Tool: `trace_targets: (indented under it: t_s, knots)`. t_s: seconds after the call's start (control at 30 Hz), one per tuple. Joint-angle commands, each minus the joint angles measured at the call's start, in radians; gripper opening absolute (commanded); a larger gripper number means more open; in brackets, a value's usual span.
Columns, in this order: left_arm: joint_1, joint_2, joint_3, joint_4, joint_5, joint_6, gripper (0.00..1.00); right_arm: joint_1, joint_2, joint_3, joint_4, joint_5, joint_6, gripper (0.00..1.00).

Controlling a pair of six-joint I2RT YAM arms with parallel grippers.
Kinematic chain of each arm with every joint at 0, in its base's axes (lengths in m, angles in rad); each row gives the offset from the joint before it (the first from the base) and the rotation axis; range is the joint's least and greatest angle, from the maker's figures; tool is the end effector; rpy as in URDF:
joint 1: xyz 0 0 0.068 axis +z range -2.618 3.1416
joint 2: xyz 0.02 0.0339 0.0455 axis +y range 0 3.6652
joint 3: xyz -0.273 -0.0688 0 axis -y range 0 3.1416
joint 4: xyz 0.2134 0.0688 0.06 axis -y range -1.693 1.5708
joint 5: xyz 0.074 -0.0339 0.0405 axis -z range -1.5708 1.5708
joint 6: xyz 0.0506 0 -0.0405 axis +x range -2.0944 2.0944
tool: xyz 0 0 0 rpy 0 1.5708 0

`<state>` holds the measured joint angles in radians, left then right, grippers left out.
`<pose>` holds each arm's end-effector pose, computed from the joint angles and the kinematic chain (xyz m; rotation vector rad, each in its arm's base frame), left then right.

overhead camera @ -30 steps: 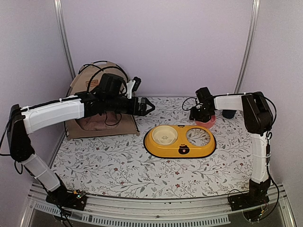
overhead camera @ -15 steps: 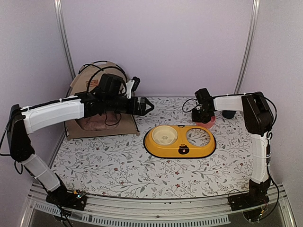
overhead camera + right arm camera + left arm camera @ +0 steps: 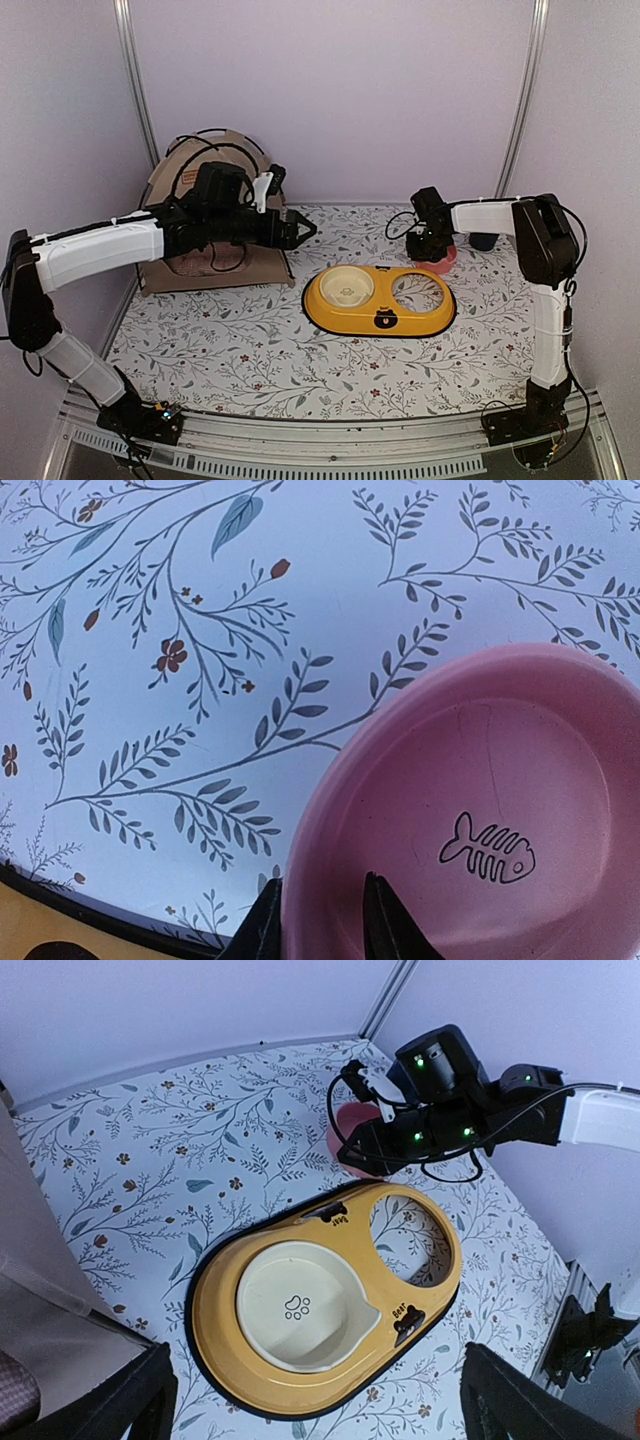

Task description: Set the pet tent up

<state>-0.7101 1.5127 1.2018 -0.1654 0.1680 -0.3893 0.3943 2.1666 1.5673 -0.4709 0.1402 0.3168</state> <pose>0.2491 -0.2253 0.3211 0.4519 2.1028 -0.8380 0.4116 0.1636 0.1598 -0.0546 2.6241 0.0608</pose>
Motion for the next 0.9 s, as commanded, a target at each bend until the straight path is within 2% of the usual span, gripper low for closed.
trace_targets:
  t_s: [0.0,0.43,0.87]
  knots:
    - [0.018,-0.031,-0.027,0.046,0.005,0.014,0.99,0.014,-0.038,0.007,-0.062,-0.005,-0.011,0.27]
    - [0.024,-0.067,-0.078,0.072,0.000,-0.006,0.99,0.013,-0.065,0.007,-0.089,0.011,-0.067,0.27]
    - [0.024,-0.065,-0.090,0.097,0.012,-0.017,0.99,0.012,0.023,0.100,-0.094,0.038,-0.091,0.22]
